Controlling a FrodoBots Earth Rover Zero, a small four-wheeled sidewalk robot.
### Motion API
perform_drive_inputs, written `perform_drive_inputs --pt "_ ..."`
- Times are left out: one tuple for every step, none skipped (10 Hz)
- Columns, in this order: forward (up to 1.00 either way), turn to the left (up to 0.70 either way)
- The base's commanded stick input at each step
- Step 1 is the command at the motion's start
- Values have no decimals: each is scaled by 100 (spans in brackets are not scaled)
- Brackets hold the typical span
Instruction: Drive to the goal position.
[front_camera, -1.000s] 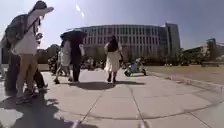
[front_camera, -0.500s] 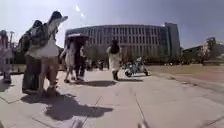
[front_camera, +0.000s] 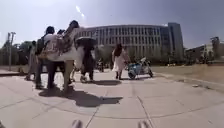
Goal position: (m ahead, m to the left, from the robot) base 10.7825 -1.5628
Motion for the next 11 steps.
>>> perform_drive_inputs --pt "70 0" --pt "70 0" --pt "70 0" --pt "70 0" --pt "70 0" --pt "70 0" --pt "70 0" --pt "70 0" --pt "70 0" --pt "70 0" --pt "70 0"
